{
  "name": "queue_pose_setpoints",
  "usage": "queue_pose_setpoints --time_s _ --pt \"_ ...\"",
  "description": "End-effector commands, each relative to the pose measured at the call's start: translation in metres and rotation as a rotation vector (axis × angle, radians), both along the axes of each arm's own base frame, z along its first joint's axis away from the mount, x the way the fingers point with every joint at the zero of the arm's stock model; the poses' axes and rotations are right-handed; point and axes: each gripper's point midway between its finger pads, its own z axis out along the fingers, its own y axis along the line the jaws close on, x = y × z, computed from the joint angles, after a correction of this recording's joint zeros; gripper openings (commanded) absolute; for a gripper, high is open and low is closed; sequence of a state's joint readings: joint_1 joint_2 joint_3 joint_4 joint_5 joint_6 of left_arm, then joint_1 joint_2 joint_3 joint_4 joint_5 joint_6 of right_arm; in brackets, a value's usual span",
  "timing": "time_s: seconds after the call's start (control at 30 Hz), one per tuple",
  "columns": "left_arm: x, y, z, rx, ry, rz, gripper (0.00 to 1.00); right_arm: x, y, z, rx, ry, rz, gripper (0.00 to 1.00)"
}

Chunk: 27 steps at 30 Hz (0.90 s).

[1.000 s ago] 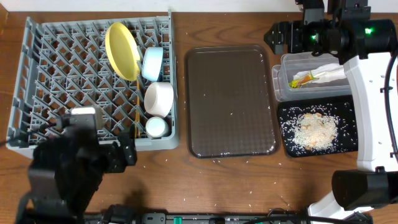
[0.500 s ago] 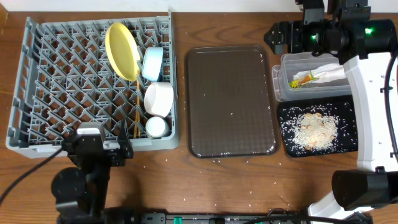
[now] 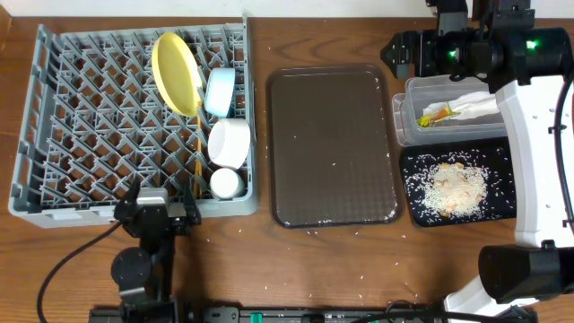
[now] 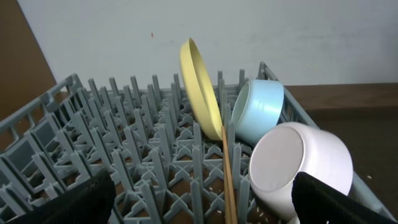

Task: Sort waste into correct bins and load items into the dishwasher

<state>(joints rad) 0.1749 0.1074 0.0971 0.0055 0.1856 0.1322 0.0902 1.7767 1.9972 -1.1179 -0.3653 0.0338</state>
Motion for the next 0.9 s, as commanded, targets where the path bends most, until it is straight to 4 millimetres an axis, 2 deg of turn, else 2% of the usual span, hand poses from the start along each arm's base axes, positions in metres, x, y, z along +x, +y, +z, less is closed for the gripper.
queue_pose_setpoints --time_s 0.0,0.53,0.87 --pt "-0.002 -0.001 0.001 0.016 -0.034 -0.008 0.91 -0.001 0.003 0.005 0.001 -0.010 0.005 0.99" --pt "-0.004 0.000 -0.037 0.005 0.048 -0.001 0.91 -0.001 0.003 0.005 0.001 -0.011 0.005 0.99" --pt "-0.004 0.002 -0.036 0.006 0.047 0.013 0.92 -0.001 0.003 0.005 0.001 -0.010 0.005 0.99"
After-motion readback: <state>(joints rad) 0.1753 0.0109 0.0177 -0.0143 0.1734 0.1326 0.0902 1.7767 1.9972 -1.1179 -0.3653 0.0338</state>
